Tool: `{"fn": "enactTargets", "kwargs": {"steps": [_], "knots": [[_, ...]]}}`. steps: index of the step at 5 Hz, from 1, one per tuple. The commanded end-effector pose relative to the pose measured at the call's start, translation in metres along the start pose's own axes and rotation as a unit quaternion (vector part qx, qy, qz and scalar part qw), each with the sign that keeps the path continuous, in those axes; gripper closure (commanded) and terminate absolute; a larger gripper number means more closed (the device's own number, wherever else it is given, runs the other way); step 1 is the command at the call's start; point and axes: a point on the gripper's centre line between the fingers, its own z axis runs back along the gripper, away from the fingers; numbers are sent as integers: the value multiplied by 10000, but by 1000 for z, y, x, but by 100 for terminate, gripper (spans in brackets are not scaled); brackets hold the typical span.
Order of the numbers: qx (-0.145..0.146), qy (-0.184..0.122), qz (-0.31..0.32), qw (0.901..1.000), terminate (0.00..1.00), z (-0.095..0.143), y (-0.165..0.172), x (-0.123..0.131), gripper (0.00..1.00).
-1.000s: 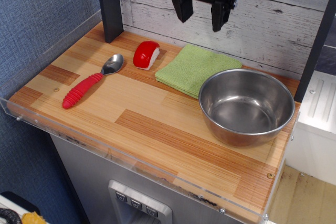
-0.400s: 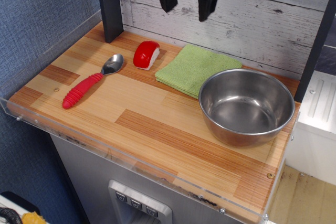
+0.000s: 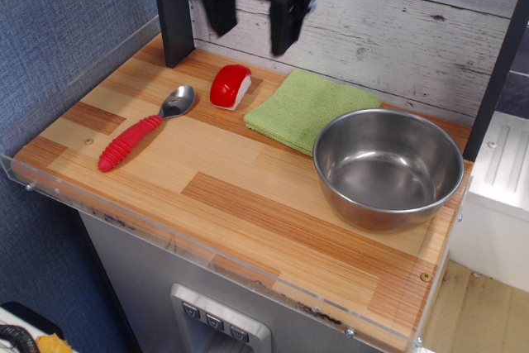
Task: Move the green cloth next to the brush
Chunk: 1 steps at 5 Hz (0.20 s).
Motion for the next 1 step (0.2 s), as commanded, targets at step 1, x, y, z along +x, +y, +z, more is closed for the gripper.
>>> {"fn": "enactTargets", "kwargs": {"steps": [1], "knots": [[166,-49,79,9998,100,-7,9,-20,0]]}}
